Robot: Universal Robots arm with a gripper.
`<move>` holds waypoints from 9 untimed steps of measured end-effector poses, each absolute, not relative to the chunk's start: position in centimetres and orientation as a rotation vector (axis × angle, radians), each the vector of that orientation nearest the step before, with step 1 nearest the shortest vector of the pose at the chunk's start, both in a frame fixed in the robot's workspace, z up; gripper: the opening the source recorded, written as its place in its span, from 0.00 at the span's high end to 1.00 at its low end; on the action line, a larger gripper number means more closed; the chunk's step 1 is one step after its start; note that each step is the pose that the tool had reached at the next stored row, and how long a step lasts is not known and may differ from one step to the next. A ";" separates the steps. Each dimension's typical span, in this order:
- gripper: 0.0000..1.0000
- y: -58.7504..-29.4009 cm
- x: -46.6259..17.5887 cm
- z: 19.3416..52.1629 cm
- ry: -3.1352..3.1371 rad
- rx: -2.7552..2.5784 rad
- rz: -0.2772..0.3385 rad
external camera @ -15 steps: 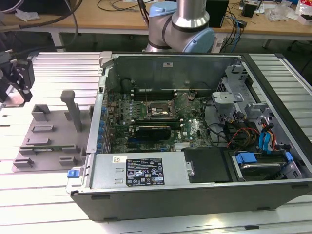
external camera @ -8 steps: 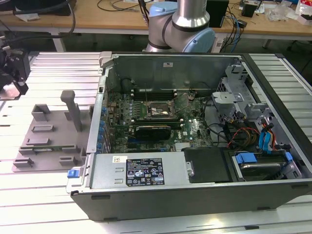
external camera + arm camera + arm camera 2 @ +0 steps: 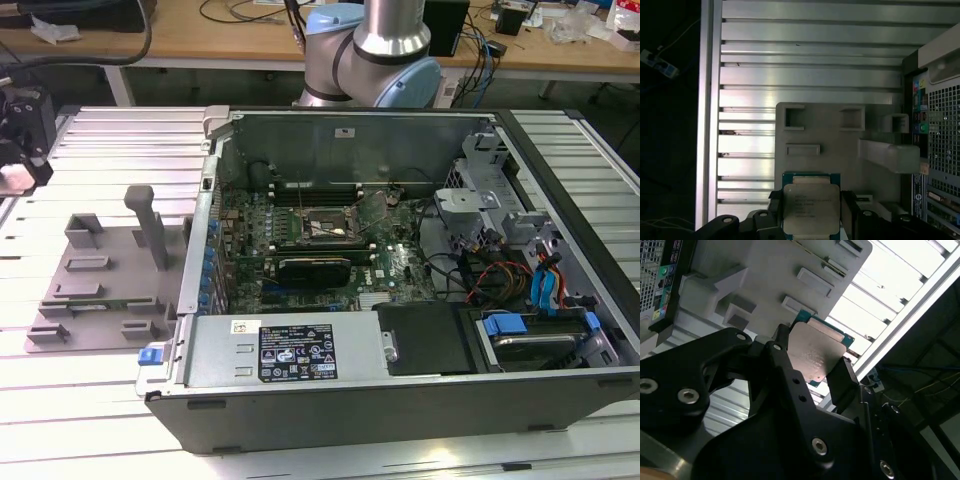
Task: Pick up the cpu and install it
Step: 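Pick up the cpu and move it towards the insertion slot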
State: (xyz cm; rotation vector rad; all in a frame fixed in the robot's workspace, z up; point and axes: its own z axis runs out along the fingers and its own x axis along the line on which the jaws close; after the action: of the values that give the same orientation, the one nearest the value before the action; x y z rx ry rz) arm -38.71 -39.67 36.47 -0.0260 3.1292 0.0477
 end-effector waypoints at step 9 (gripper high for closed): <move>0.45 -39.7 -38.7 38.6 3.129 -0.026 0.048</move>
State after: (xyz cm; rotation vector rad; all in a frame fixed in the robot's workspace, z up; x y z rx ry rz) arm -38.70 -39.67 38.55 -0.0260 3.1287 0.0476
